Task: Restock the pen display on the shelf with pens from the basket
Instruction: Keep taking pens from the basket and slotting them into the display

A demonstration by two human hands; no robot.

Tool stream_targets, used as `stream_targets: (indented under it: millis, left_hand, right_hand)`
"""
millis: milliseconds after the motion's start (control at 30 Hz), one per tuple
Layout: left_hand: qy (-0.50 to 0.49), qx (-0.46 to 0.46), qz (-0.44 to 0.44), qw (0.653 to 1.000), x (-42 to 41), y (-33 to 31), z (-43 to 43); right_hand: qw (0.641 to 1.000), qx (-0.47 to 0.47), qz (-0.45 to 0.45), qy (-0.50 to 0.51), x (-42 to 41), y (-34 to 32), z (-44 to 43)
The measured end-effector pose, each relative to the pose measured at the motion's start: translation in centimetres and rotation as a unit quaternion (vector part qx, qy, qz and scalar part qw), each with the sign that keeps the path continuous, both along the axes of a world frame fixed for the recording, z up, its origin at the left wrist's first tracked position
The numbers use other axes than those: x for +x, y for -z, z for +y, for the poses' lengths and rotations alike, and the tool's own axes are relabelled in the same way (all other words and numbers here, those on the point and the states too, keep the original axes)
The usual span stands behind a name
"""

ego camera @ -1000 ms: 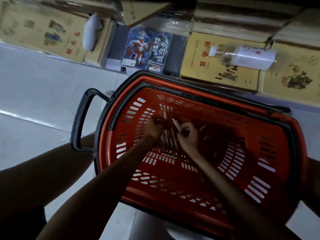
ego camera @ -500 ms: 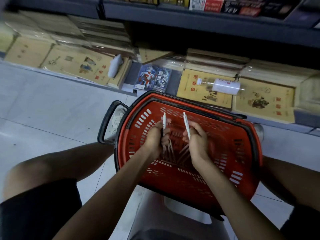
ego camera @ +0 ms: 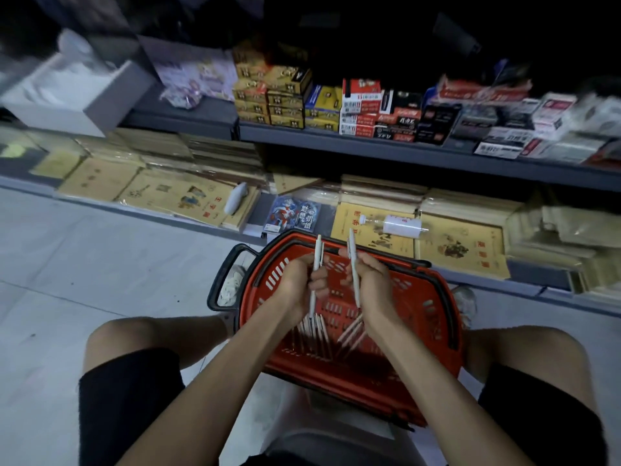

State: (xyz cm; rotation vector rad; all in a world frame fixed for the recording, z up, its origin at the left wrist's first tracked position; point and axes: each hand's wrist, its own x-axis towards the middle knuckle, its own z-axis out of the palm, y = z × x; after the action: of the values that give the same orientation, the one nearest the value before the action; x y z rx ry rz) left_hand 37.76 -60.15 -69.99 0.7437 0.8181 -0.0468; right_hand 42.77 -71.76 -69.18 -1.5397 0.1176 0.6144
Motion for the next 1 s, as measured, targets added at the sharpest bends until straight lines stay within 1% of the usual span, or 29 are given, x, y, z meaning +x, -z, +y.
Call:
stream_targets:
  millis: [100, 200, 300, 367, 467, 567, 700, 867, 933, 1000]
  left_hand:
    - [-0.012, 0.011, -0.035, 0.999, -0.2, -2.5, 0.1]
    - [-0.022, 0.023, -0.090, 0.995, -0.4, -4.5, 0.6]
    - [-0.017, 0.041, -0.127, 0.991, -0.3, -7.4, 0.8]
    - [-0.001, 0.076, -0.149, 0.986, -0.2, -9.7, 0.7]
    - [0.034, 0.151, -0.182, 0.971, -0.2, -13.1, 0.6]
    - [0.050, 0.211, -0.205, 0.954, 0.1, -16.1, 0.5]
    - [0.028, 0.248, -0.250, 0.935, 1.3, -19.3, 0.2]
    - [0.015, 0.282, -0.299, 0.911, 3.1, -23.2, 0.1]
    - [-0.004, 0.287, -0.310, 0.906, 3.9, -24.6, 0.0]
    - [-0.021, 0.280, -0.323, 0.904, 5.0, -25.8, -0.2]
  right_hand:
    - [0.999, 0.048, -0.015, -0.016, -0.3, -3.1, -0.7]
    - [0.996, 0.047, -0.070, -0.036, -0.3, -6.1, -1.8]
    - [0.993, 0.040, -0.102, -0.043, 0.1, -8.9, -2.8]
    - [0.990, 0.027, -0.131, -0.048, 0.6, -10.8, -3.4]
    - [0.982, 0.015, -0.180, -0.053, 1.6, -13.9, -3.8]
    - [0.976, 0.028, -0.205, -0.061, 2.6, -17.2, -3.9]
    - [0.968, 0.061, -0.237, -0.055, 3.9, -21.1, -4.1]
    - [0.962, 0.122, -0.243, -0.027, 5.3, -24.8, -4.4]
    - [0.956, 0.116, -0.270, -0.023, 5.6, -26.4, -4.3]
    - [0.946, 0.083, -0.312, -0.011, 6.3, -27.9, -4.2]
